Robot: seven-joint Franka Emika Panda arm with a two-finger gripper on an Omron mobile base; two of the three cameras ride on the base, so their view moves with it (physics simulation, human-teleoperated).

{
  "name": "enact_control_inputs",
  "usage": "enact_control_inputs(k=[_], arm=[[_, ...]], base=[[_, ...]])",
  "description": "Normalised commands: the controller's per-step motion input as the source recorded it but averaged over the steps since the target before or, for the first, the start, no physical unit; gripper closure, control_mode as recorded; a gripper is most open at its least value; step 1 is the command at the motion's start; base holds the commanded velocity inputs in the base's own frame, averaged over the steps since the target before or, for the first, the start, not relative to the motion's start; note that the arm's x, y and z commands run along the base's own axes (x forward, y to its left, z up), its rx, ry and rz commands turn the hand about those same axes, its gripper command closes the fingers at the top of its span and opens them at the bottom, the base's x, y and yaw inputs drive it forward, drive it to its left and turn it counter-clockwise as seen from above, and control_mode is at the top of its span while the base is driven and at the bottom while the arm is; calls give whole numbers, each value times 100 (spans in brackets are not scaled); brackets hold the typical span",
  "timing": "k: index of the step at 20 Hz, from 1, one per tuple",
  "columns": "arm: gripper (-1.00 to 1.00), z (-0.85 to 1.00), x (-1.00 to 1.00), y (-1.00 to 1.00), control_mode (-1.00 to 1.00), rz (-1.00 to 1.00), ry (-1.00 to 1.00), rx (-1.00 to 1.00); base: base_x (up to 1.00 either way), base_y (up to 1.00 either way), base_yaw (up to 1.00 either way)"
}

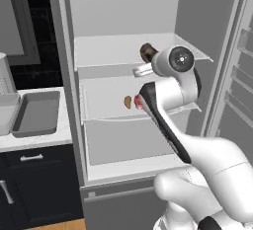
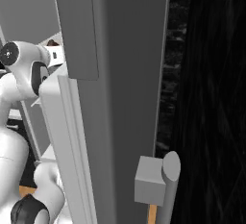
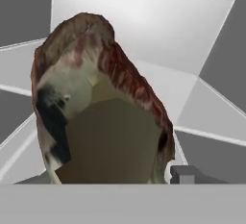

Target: Place one sweet potato and one steak in each tupperware on the nearby counter, to pack two identical lunches.

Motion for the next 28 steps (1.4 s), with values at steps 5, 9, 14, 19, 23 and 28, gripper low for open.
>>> enact_control_inputs(k=[5, 9, 14, 19, 23, 28], arm=[[100, 0, 0, 0, 100, 0, 0, 0], [100, 0, 0, 0, 100, 0, 0, 0], [100, 0, 0, 0, 100, 0, 0, 0], [100, 0, 0, 0, 100, 0, 0, 0], [100, 0, 0, 0, 100, 0, 0, 0], [100, 0, 0, 0, 100, 0, 0, 0]], base=[[-100, 18, 0], [-56, 94, 0], [-1, 100, -1], [35, 100, -6], [87, 100, -12], [100, 69, -18]])
